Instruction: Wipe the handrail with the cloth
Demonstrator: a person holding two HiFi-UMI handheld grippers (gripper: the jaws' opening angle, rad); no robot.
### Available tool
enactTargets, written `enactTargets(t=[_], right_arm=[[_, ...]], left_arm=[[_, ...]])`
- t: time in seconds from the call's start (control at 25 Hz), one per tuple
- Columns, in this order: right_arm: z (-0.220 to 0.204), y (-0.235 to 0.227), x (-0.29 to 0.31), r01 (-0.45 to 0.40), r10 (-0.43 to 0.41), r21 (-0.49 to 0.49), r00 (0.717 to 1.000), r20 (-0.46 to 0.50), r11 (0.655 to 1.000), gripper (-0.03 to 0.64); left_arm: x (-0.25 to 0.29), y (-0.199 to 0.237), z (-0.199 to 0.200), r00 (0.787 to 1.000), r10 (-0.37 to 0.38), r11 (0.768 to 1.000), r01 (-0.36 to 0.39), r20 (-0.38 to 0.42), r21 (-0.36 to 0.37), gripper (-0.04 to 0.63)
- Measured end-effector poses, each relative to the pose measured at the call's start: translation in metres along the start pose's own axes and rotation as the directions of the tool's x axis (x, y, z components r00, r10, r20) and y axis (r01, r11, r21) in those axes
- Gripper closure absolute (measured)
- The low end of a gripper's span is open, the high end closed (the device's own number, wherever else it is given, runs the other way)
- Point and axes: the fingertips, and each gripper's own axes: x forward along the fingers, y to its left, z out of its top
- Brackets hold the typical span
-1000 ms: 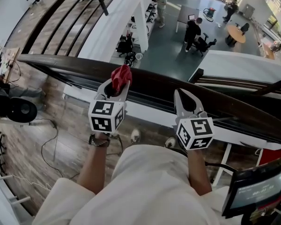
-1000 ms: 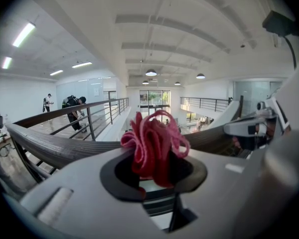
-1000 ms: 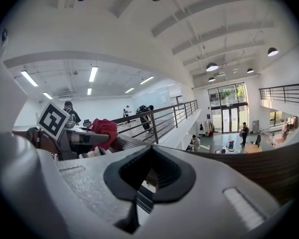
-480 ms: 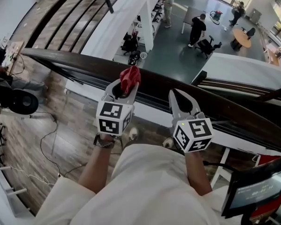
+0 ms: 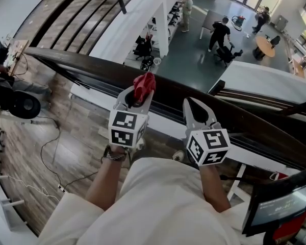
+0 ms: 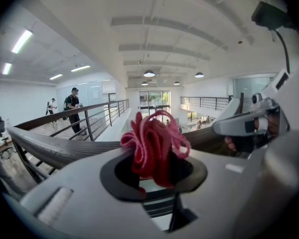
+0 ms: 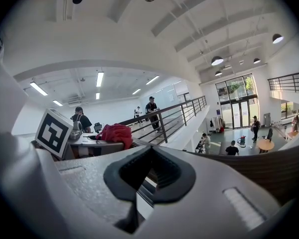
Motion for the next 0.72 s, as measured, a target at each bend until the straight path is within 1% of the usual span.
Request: enactTargets(t=[0.12,0.28,0.4,0.48,0.56,0.72], right_arm=[[-0.001,-0.004,-0.006,0.0,0.0,-0.01,1.0,-0.009,1.0,0.614],[-0.004,-0.007,-0.011,-0.003,0.003,-0.013,1.0,-0.028,1.0,0.614],[-0.004,-0.009,-0.011,-0.01,0.01,-0.019,0.999,-0.037,1.0,0.614],[-0.003,-0.011,-0.01,-0.004,0.004,-0.018,0.999,-0.038,1.0,0.614],[-0.002,-0.015,-0.008,0.02,-0.02,-0.009,0.999,-0.037,1.0,0.614],[-0.006,-0.012,0.002,0.071,-0.07,0.019,0.997,-0.025,0.997,0.614]], left_arm=[[0.0,-0.006,0.001,1.0,0.011,1.0,-0.011,0.009,-0.008,0.466],[0.001,-0.012,-0.002,1.0,0.016,1.0,-0.016,0.007,-0.002,0.466],[0.001,-0.019,-0.005,1.0,0.004,1.0,-0.004,0.003,-0.006,0.466],[0.001,-0.03,-0.003,1.0,-0.02,1.0,0.02,-0.013,0.002,0.466],[0.003,-0.037,-0.002,0.998,-0.049,0.998,0.05,-0.026,0.023,0.466],[0.004,-0.044,-0.013,0.989,-0.146,0.986,0.148,-0.038,0.079,0.466]])
